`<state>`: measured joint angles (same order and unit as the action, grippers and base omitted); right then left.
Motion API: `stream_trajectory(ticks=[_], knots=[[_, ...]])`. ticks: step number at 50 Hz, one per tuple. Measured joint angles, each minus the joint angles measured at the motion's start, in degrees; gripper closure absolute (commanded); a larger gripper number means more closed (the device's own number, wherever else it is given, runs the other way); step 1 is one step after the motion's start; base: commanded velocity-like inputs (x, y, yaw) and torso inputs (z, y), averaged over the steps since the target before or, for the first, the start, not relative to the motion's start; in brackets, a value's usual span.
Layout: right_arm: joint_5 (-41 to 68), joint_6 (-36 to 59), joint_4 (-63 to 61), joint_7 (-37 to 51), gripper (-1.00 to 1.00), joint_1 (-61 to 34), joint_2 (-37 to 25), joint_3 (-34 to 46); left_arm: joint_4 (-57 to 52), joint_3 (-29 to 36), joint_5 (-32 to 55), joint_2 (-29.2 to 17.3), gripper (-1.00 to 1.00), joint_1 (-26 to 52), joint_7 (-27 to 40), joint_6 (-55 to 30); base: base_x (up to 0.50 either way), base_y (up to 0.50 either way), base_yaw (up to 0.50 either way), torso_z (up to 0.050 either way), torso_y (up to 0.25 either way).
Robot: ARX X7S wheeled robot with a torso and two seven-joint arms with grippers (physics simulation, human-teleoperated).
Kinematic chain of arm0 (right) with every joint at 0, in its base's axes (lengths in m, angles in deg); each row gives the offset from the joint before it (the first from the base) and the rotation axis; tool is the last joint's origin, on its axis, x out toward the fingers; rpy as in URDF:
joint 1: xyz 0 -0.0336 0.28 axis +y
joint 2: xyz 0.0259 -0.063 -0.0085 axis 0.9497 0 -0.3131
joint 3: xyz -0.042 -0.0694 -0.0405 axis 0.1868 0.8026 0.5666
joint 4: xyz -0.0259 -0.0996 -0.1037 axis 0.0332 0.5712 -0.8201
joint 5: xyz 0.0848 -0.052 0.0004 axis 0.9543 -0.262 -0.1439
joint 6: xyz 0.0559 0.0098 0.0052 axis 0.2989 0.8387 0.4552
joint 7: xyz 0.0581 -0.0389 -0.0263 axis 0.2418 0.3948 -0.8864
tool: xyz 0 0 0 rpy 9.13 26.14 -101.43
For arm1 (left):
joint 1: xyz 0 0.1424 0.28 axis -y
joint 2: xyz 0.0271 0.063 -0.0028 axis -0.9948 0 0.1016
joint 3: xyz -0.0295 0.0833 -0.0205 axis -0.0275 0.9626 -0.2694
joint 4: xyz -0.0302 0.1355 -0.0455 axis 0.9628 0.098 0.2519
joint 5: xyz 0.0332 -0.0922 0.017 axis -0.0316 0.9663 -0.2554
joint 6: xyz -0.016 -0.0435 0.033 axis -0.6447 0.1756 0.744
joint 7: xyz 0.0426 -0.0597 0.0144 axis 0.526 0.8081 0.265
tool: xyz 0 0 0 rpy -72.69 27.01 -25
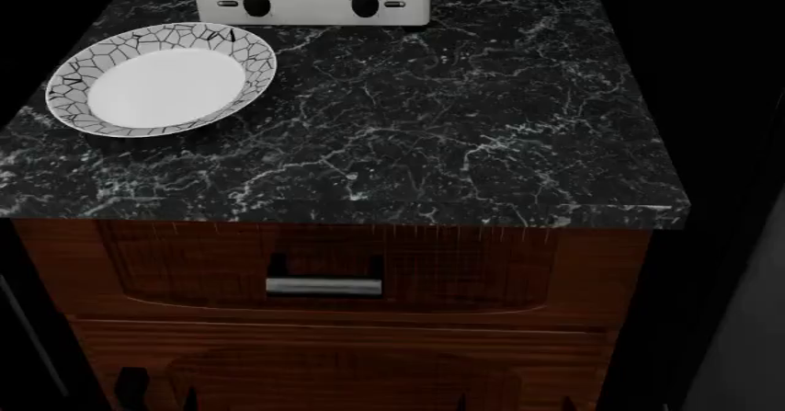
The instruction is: Place the toasted item on a plate.
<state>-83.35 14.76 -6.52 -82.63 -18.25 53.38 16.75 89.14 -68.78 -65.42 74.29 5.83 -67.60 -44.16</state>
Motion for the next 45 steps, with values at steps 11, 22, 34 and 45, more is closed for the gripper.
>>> stream_trajectory(ticks=[11, 22, 34, 45], knots=[[1.62, 0.11, -0.90, 1.22, -1.00, 0.70, -1.11, 1.32, -0.54, 2.01, 1.50, -1.62, -1.00, -0.46, 2.00, -0.14, 0.00, 0.00, 0.00, 0.000, 0.000], [3.35, 0.48, -1.94, 2.61, -1.00, 1.02, -2.35, 3.15, -2.00, 3.49, 3.69, -2.94, -1.00, -1.12, 2.88, -0.80, 0.00, 0.00, 0.00, 0.018, 0.000], [4.86, 0.51, -2.37, 3.82, -1.00, 1.06, -3.44, 4.66, -3.49, 4.60, 5.23, -4.07, -1.00, -1.29, 3.97, -1.57, 0.00, 0.00, 0.00, 0.050, 0.000], [6.10, 0.73, -2.68, 4.76, -1.00, 0.86, -4.20, 5.64, -4.44, 5.62, 5.26, -5.13, -1.00, -1.13, 5.28, -1.90, 0.00, 0.00, 0.00, 0.050, 0.000]])
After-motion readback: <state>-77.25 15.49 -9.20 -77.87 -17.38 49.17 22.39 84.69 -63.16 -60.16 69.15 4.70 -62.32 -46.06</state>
